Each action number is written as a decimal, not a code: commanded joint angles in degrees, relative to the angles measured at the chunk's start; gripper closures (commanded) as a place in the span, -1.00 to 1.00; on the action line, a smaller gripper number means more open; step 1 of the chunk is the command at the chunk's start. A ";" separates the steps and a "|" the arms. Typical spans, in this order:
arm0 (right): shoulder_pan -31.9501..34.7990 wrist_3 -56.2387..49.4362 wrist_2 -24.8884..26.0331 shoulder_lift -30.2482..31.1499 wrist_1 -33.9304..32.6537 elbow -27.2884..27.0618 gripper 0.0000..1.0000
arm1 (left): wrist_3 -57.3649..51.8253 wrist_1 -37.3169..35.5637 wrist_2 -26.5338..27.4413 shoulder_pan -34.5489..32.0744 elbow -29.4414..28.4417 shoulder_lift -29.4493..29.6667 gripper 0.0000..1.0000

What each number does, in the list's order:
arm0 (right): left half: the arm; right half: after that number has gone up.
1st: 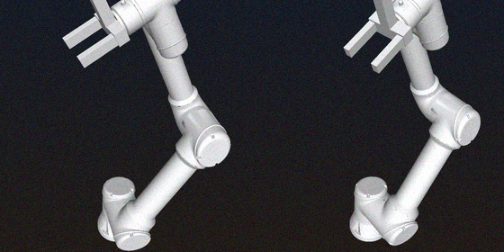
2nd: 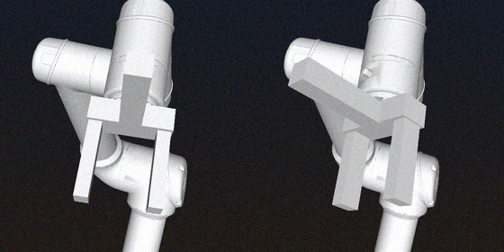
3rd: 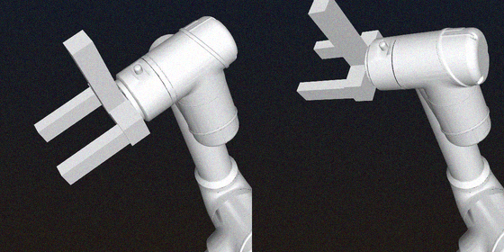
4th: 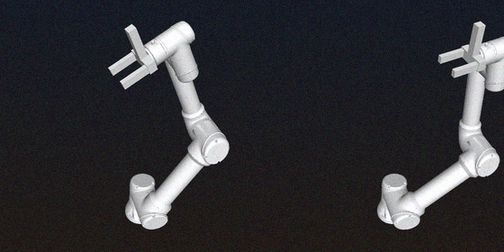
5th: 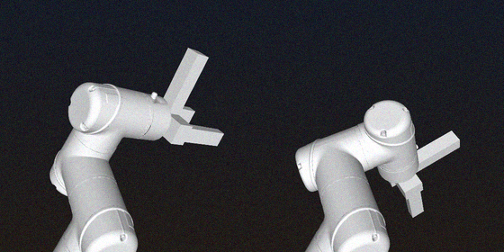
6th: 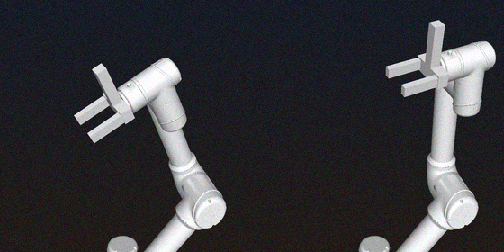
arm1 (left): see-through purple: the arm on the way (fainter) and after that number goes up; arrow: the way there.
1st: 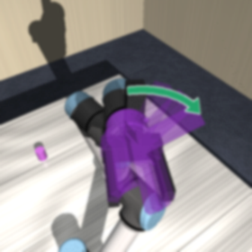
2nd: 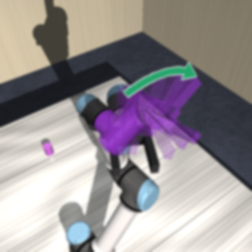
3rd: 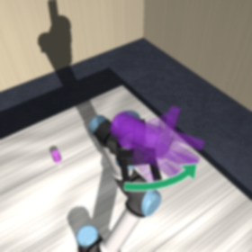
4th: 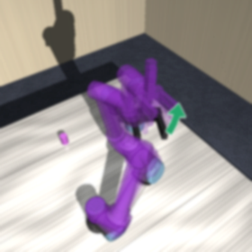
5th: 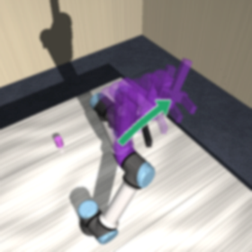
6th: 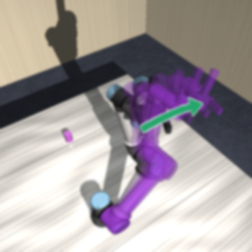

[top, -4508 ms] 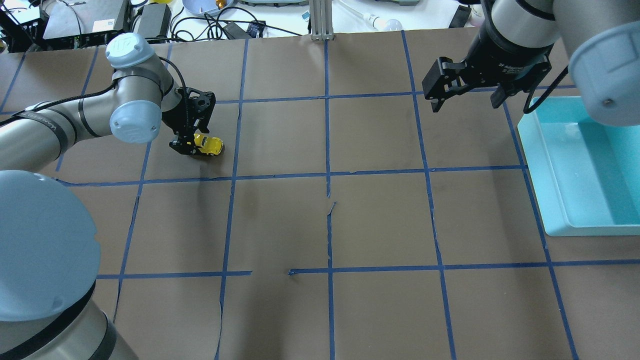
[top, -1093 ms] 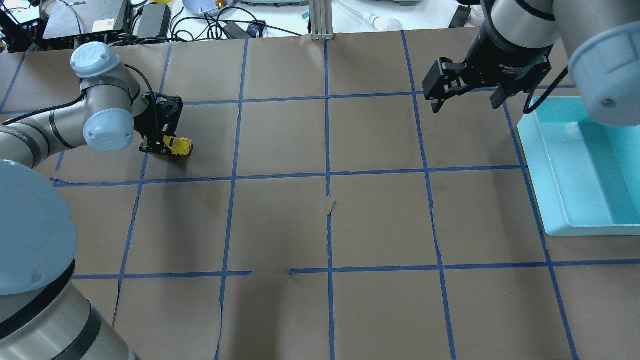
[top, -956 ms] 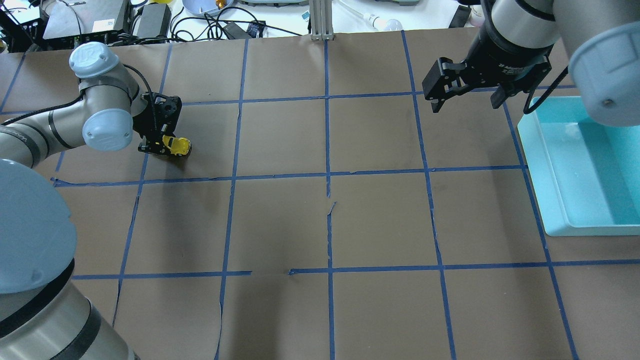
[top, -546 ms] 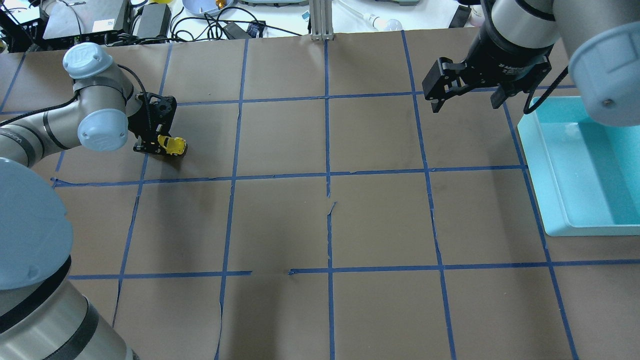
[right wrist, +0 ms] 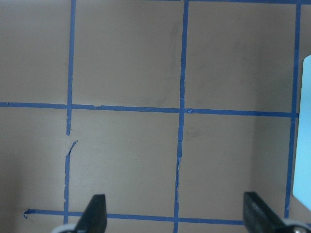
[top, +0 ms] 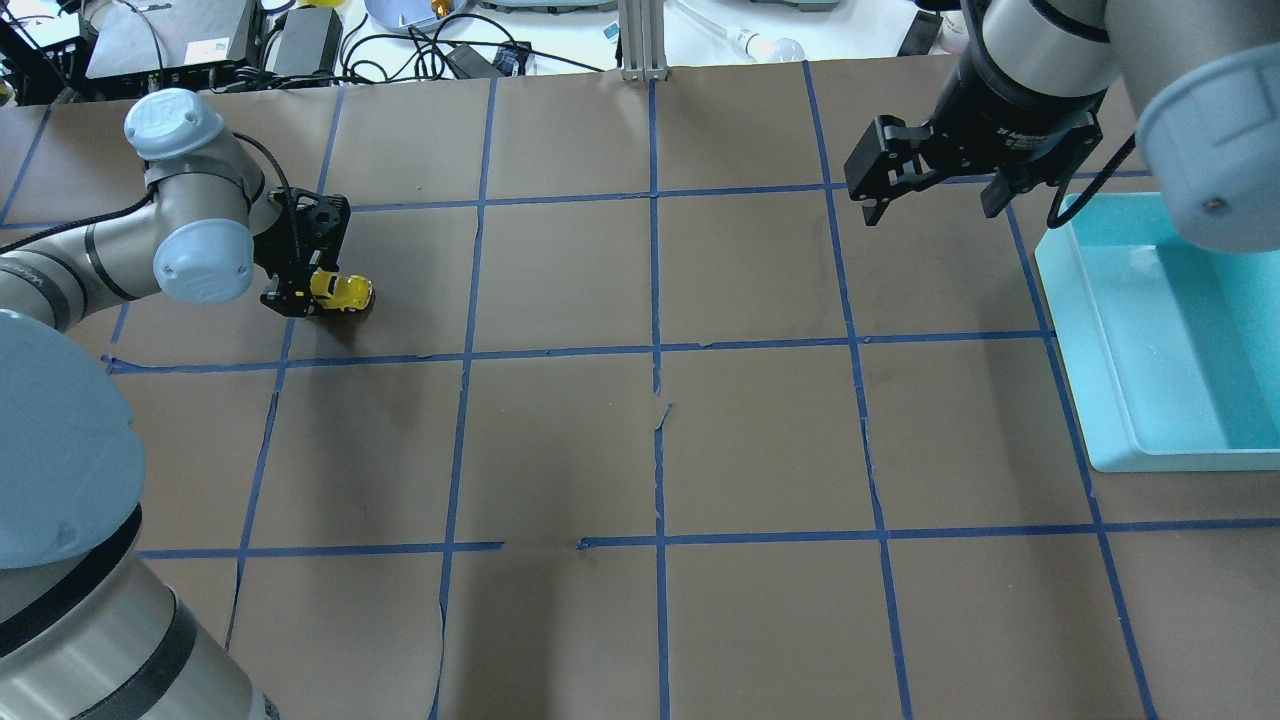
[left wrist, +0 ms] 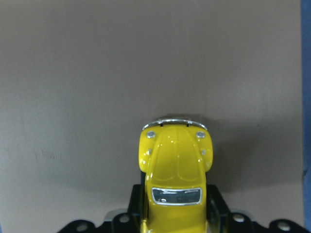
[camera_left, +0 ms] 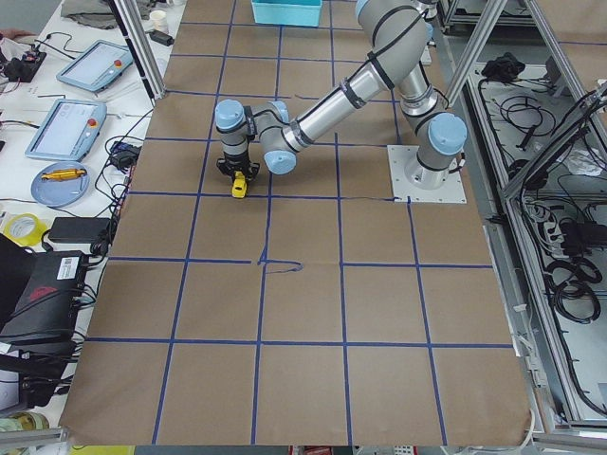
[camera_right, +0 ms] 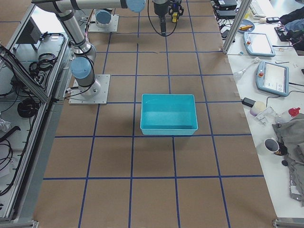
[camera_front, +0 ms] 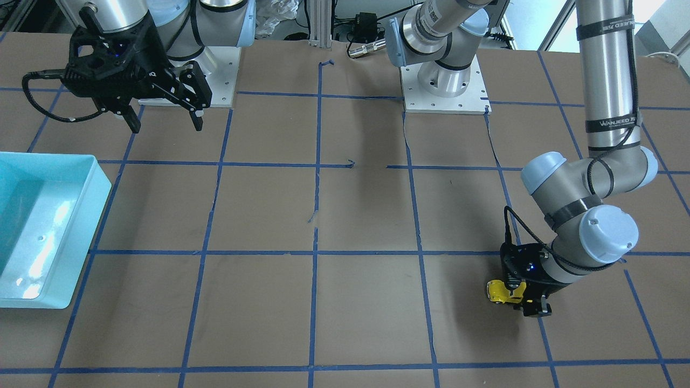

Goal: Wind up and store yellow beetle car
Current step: 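Release the car so it rolls across the table toward the bin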

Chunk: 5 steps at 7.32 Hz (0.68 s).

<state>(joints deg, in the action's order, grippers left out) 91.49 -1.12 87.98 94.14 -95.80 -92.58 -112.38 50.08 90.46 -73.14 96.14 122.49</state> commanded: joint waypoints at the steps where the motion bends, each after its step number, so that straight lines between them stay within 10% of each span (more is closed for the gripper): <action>1: 0.00 -0.02 0.00 0.00 0.00 0.03 -1.00 | 0.06 0.02 0.07 -0.07 -0.16 -0.50 -1.00; 5: 0.00 0.07 0.00 0.00 0.00 0.03 -1.00 | 0.67 0.28 0.16 -0.07 0.19 -1.28 -1.00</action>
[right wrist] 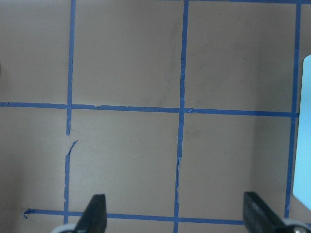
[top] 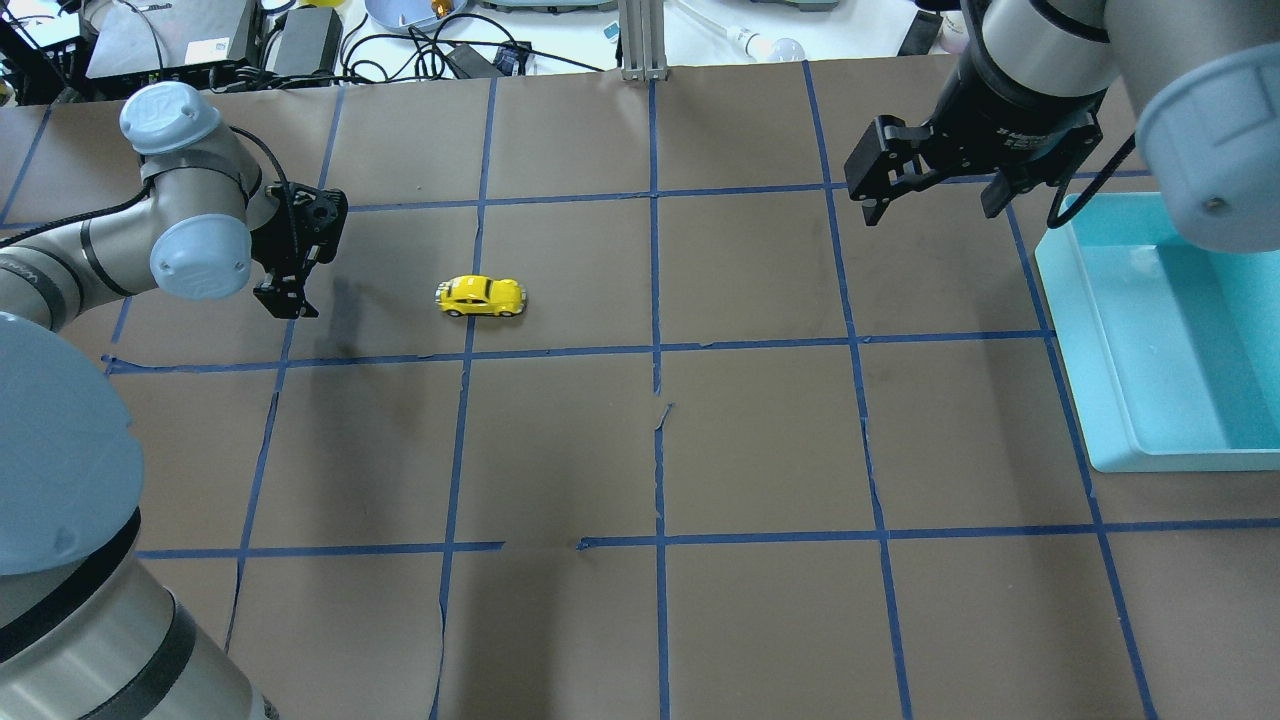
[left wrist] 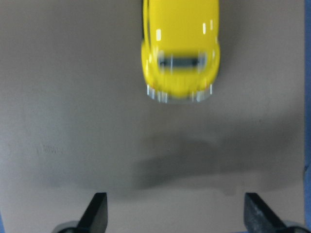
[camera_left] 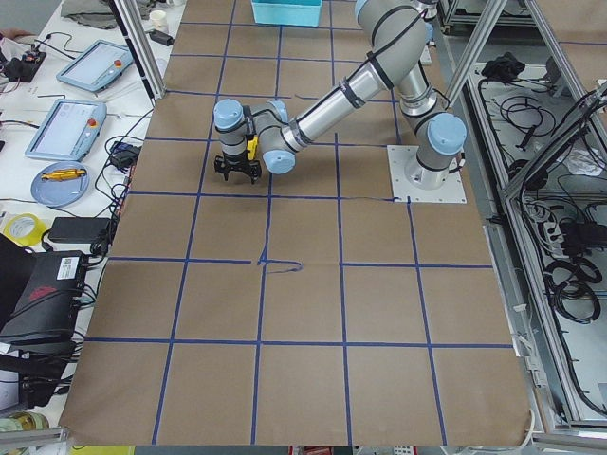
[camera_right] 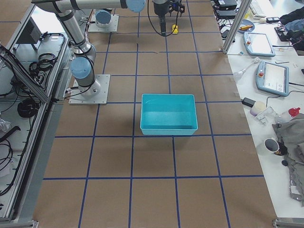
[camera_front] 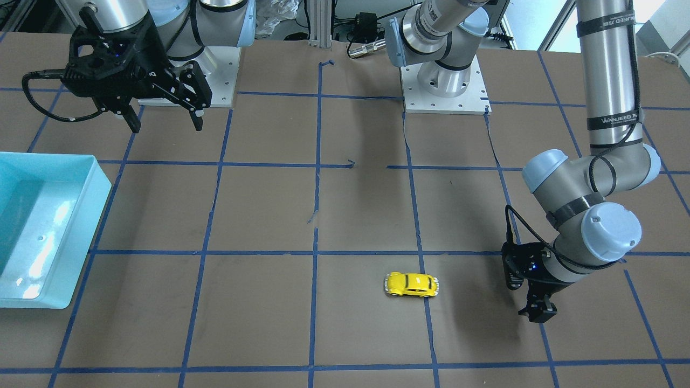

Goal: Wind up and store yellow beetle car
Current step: 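Release the car so it rolls across the table toward the bin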

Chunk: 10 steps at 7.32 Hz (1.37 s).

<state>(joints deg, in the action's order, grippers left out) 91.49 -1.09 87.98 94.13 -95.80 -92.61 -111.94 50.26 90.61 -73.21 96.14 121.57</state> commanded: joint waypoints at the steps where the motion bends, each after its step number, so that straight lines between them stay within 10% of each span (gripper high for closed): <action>1: 0.00 0.03 0.00 0.00 0.00 0.06 -1.00 | 0.32 0.45 0.01 0.00 0.19 -0.81 -1.00; 6: 0.00 0.03 0.00 0.00 0.00 0.06 -1.00 | 8.28 8.58 -2.35 -2.10 0.63 -6.24 -1.00; 10: 0.00 -0.06 0.09 0.00 0.17 0.23 -1.00 | 37.32 18.98 -3.95 -10.52 -0.16 -16.52 -1.00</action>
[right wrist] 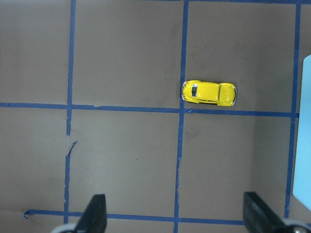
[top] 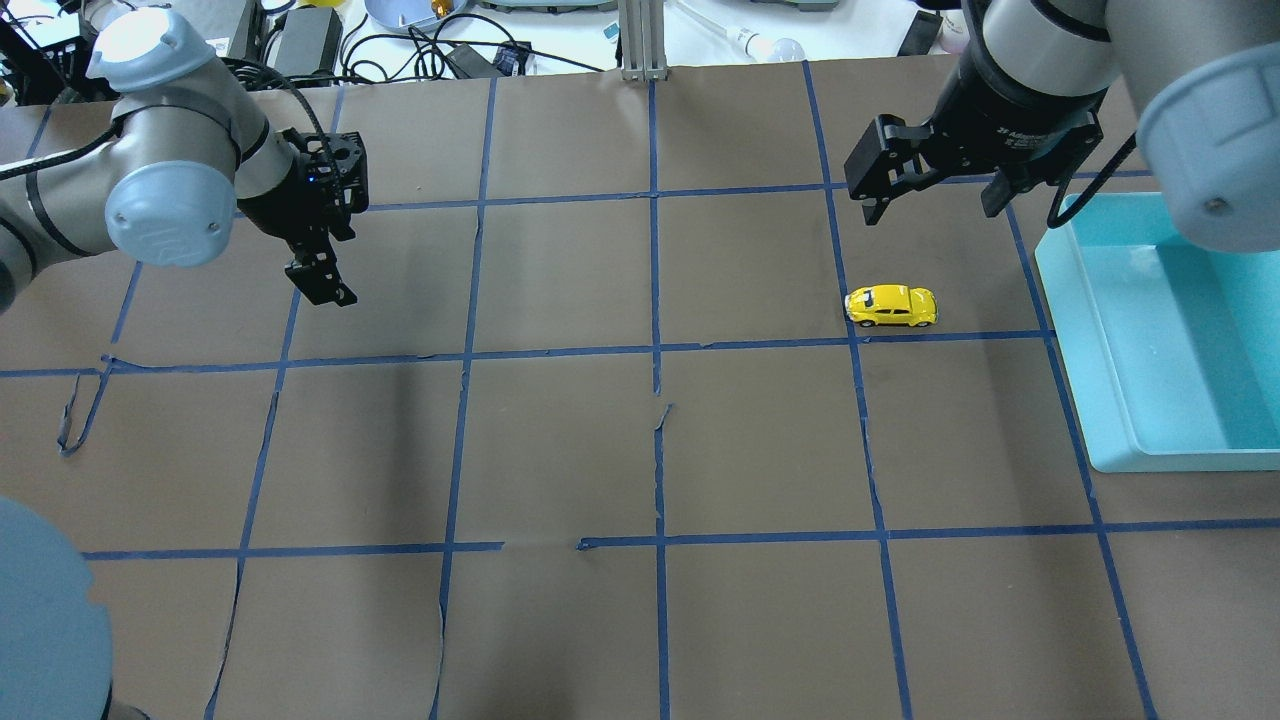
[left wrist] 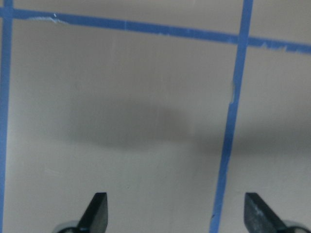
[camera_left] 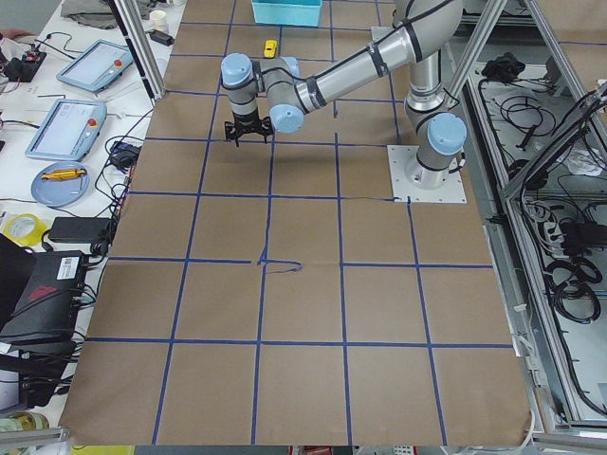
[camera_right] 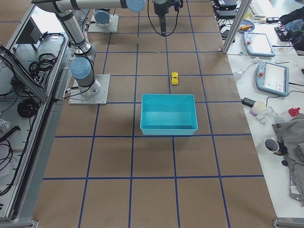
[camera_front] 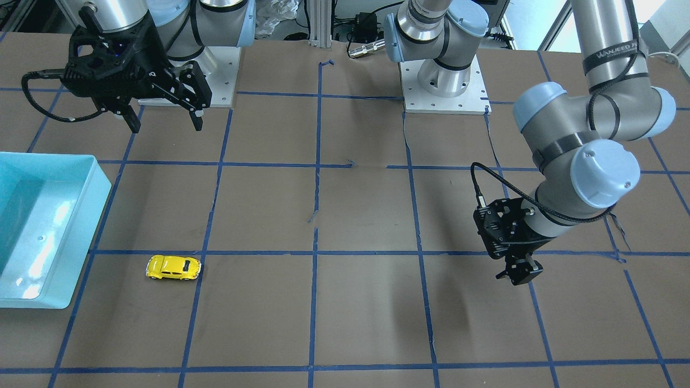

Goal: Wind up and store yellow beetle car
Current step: 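Lower the right gripper onto the yellow car while the left arm lifts away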

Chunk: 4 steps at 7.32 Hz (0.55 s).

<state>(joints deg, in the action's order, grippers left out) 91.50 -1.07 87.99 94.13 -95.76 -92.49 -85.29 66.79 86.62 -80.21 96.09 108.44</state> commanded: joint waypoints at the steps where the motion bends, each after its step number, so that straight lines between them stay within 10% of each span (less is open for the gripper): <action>1: -0.26 -0.77 0.07 -0.35 0.31 0.47 -1.00 | 19.81 3.33 0.04 -5.64 -0.11 -5.84 -1.00; 4: -0.88 -14.24 0.34 -3.41 -0.64 -0.05 -1.00 | 41.62 12.17 1.00 -8.56 -1.60 -12.96 -1.00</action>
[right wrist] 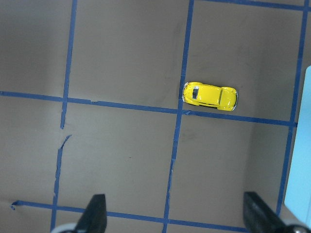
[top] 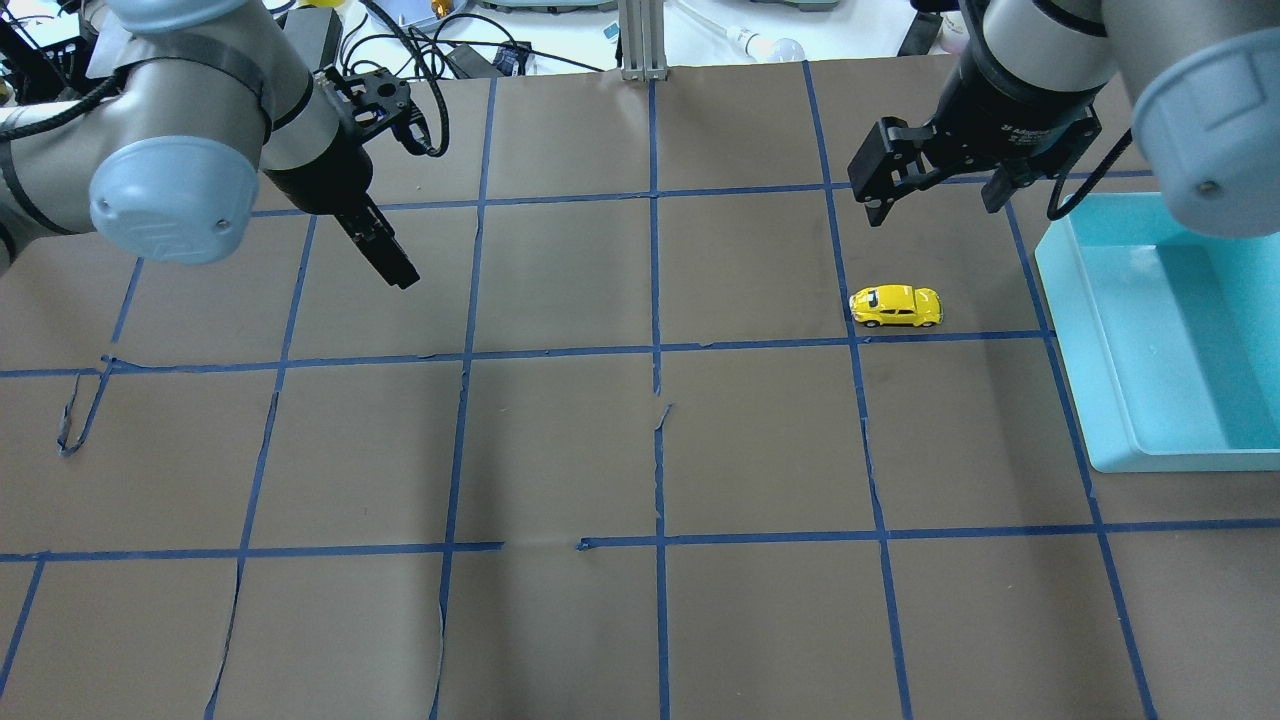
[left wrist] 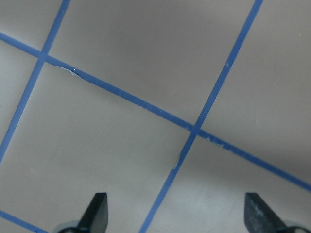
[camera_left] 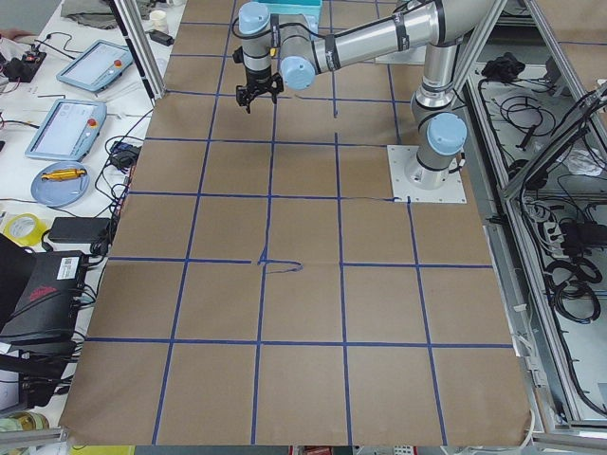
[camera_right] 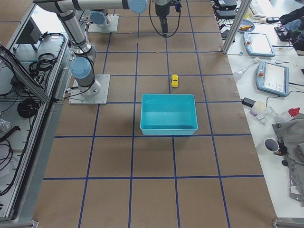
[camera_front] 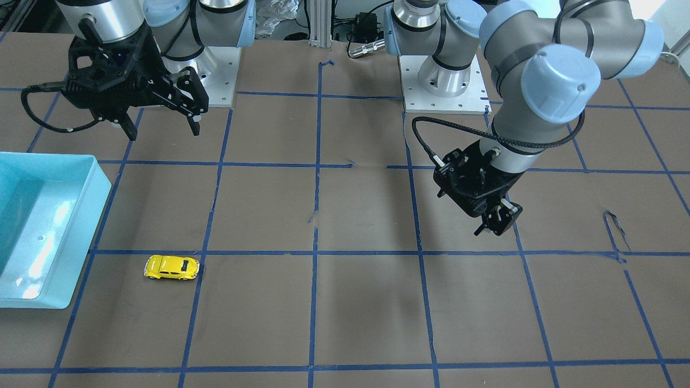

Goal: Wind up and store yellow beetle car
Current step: 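Lower the right gripper onto the yellow car while the left arm lifts away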

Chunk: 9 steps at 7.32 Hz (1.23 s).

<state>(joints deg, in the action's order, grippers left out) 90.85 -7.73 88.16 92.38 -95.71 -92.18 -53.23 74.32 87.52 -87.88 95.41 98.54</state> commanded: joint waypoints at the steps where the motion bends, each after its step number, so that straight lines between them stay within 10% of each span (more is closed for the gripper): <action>1: -0.76 -16.09 0.60 -4.46 -0.79 -0.46 -1.00 | 12.51 9.82 0.19 -1.32 -1.88 -5.70 -1.00; 9: -6.21 -69.25 0.25 -25.22 -18.62 -4.48 -1.00 | 51.03 13.31 0.81 -7.21 -3.48 -11.61 -1.00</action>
<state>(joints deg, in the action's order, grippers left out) 84.67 -72.99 88.05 68.75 -111.98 -94.39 -4.09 87.59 88.42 -94.94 91.83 87.45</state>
